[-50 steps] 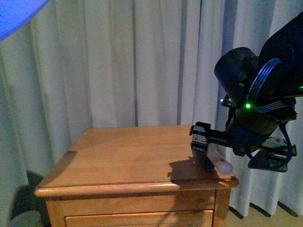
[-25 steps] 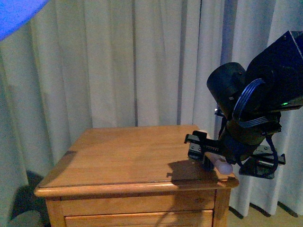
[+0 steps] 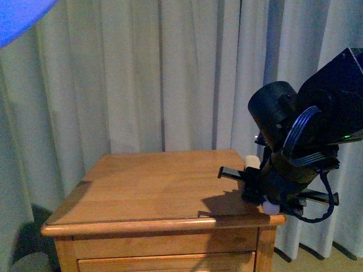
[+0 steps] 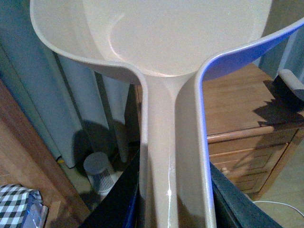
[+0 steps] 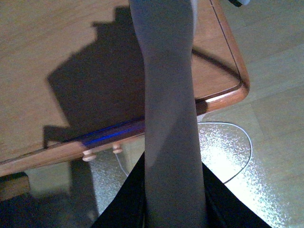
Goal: Clean up trash
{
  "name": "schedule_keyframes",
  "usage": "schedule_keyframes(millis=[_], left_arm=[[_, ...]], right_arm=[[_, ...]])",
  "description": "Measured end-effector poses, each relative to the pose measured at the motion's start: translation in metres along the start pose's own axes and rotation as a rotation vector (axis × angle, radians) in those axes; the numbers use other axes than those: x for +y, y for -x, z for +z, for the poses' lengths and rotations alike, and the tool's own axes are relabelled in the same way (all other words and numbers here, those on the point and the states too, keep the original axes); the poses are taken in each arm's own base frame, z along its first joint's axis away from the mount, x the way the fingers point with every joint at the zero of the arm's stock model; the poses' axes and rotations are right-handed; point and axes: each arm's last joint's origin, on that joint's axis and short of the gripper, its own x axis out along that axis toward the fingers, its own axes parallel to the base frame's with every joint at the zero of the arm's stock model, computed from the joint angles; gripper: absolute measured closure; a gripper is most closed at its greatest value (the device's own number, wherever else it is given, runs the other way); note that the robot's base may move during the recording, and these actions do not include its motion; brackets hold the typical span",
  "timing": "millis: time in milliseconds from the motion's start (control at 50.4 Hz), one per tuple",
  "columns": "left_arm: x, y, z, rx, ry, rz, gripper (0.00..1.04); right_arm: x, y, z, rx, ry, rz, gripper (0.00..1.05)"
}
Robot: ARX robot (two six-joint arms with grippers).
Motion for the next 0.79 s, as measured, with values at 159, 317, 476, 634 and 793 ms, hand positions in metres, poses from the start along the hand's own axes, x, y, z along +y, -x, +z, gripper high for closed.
schedule_keyframes(millis=[159, 317, 476, 634, 793], left_arm=[[0.000, 0.000, 0.000, 0.000, 0.000, 0.000, 0.77], [0.000, 0.000, 0.000, 0.000, 0.000, 0.000, 0.77], [0.000, 0.000, 0.000, 0.000, 0.000, 0.000, 0.77], [0.000, 0.000, 0.000, 0.000, 0.000, 0.000, 0.77], [0.000, 0.000, 0.000, 0.000, 0.000, 0.000, 0.77]], right_arm=[[-0.006, 0.028, 0.005, -0.107, 0.062, 0.034, 0.84], [-0.020, 0.082, 0.017, -0.308, 0.149, 0.055, 0.84], [-0.046, 0.149, 0.007, -0.501, 0.237, 0.046, 0.84], [-0.067, 0.188, -0.024, -0.563, 0.290, 0.040, 0.84], [-0.084, 0.222, -0.053, -0.628, 0.308, 0.031, 0.84]])
